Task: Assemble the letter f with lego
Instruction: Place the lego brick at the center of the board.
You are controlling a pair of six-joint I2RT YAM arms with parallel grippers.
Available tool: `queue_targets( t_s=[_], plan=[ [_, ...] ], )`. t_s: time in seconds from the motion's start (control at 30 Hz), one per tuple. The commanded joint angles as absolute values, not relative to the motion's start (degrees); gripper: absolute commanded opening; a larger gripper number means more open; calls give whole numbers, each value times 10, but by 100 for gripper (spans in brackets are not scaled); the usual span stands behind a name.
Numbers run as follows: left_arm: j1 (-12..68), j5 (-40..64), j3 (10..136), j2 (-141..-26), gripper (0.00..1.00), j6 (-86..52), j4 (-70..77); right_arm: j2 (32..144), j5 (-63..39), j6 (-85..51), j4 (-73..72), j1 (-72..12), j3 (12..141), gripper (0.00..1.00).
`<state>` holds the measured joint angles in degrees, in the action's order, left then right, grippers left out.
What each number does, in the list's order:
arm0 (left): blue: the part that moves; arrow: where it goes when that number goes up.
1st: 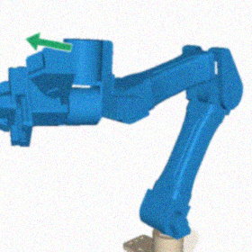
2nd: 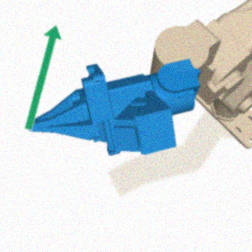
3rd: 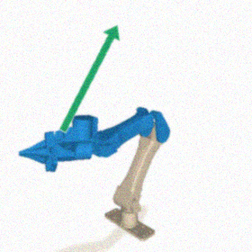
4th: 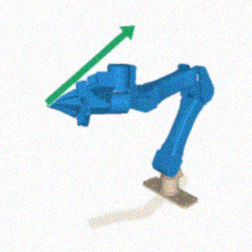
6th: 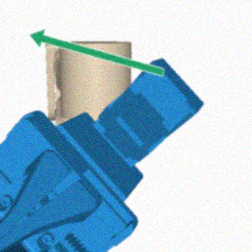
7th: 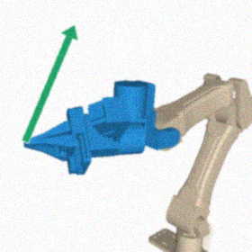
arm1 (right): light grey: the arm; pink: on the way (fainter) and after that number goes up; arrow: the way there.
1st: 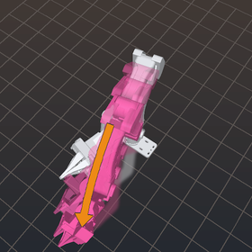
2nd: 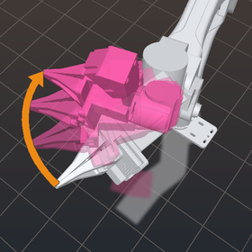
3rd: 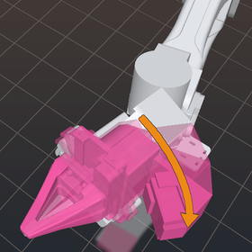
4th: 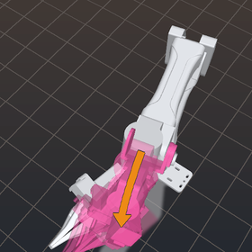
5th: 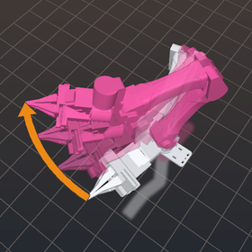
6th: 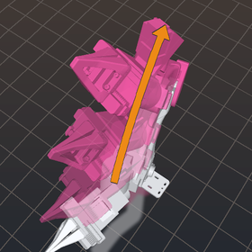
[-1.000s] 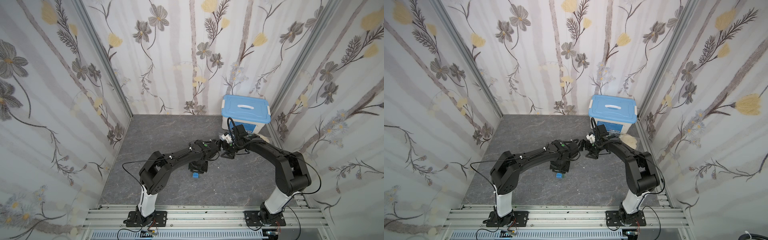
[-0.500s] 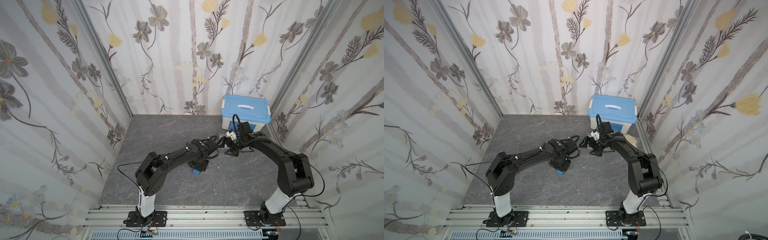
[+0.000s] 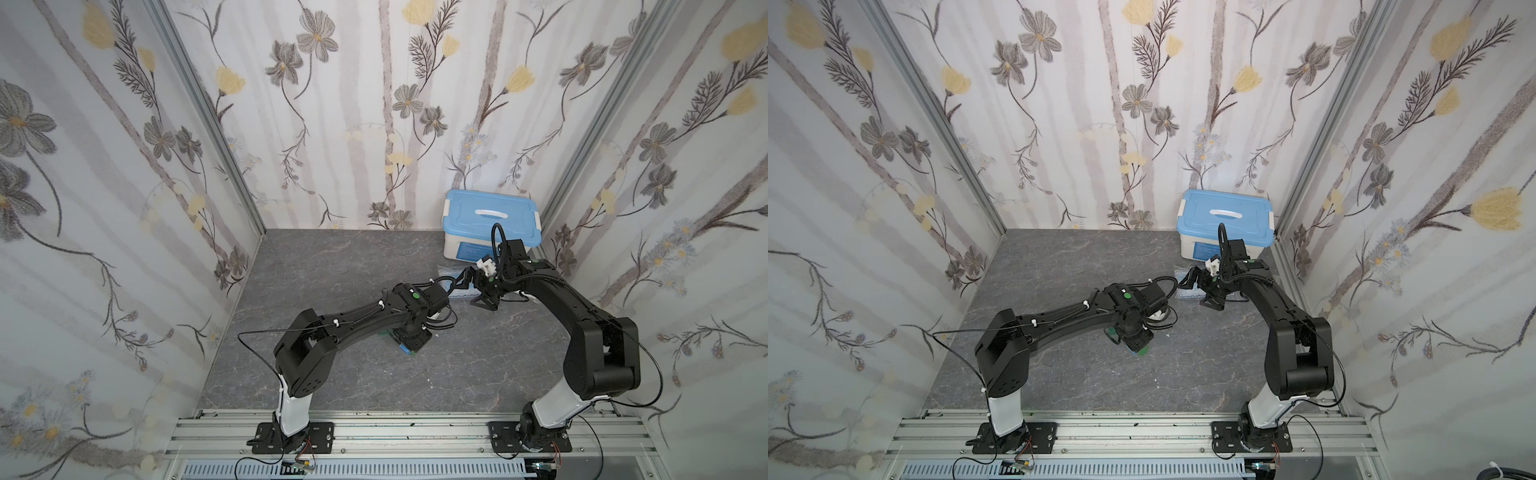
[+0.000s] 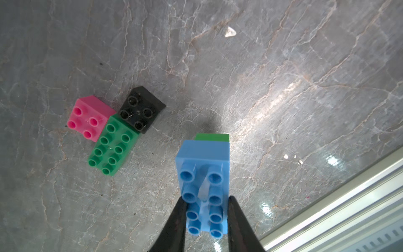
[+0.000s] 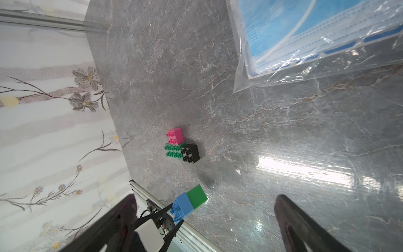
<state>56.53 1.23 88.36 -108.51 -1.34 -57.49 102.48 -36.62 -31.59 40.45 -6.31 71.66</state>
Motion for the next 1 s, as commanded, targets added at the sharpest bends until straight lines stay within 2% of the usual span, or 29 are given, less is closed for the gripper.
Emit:
queue_targets(
  t_s=[0.0, 0.17, 0.4, 0.97],
  plan=[
    [578, 3, 882, -1083, 19, 44, -567, 1019, -355, -301, 424, -59, 722, 99],
    [588, 11, 877, -1080, 21, 100, -547, 1015, -352, -293, 438, -48, 722, 99],
    [595, 19, 837, -1037, 18, 193, -504, 1013, -352, -287, 444, -43, 723, 99],
    [597, -1, 842, -1081, 21, 309, -511, 980, -361, -260, 480, -47, 708, 99]
  ],
)
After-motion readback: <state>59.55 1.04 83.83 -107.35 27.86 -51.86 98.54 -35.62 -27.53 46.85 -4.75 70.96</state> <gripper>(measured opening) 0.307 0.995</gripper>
